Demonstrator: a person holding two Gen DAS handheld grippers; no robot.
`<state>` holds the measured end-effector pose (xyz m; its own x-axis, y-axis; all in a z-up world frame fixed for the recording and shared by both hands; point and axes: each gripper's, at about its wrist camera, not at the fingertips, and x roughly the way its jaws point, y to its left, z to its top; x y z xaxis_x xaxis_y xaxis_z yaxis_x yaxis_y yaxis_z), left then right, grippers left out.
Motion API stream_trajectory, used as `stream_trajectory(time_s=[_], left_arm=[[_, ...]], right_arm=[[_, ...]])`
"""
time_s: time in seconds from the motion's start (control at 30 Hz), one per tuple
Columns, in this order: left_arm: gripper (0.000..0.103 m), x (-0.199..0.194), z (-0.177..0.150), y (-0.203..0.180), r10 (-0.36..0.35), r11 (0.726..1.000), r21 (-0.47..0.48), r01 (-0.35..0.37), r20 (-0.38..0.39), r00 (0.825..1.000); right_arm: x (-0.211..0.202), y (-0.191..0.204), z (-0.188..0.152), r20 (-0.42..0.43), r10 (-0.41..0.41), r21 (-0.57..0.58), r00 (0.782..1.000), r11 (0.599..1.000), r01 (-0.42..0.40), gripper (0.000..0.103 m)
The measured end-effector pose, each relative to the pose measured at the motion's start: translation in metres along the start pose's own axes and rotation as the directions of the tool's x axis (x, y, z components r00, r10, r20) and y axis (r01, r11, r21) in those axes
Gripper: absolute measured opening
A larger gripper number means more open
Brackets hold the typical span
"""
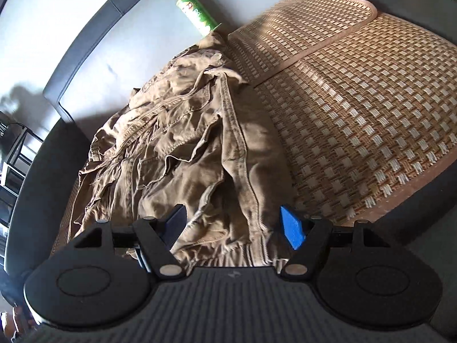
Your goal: Fold clothes
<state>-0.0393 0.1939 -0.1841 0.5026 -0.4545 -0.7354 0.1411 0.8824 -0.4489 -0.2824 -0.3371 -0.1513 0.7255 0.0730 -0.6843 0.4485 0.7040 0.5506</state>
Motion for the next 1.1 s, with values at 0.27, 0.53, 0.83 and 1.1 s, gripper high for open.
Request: stream_trajectory(time_s=[0.27,0.53,0.83,1.1], left_arm=[[0.089,0.009,-0.018,-0.01,-0.031,0.993,0.108,0.042,-0.093,0.995],[0.092,0.019,-0.015,-0.018,-0.02,0.997,0.076,0.024,-0.053,0.998],[0.091,0.013,-0.029,-0.032,-0.029,0.985,0.167,0.04,-0.066,0.997],[0.087,0.015,-0.021,-0.025,-0.055,0.995,0.08,0.06,-0.058,0.997]], right_arm=[[0.004,0.003,0.0,-0.007,-0.01,-0.007,1.0,1.0,0.01,0.076],[0.007,0.001,-0.002,-0.015,-0.008,0.003,1.0,1.0,0.008,0.079],[0.001,-0.003,-0.01,-0.008,0.034,0.01,0.999,0.999,-0.034,0.082],[-0.009,-0.016,-0.011,-0.03,0.035,0.111,0.999,0.993,-0.032,0.08]])
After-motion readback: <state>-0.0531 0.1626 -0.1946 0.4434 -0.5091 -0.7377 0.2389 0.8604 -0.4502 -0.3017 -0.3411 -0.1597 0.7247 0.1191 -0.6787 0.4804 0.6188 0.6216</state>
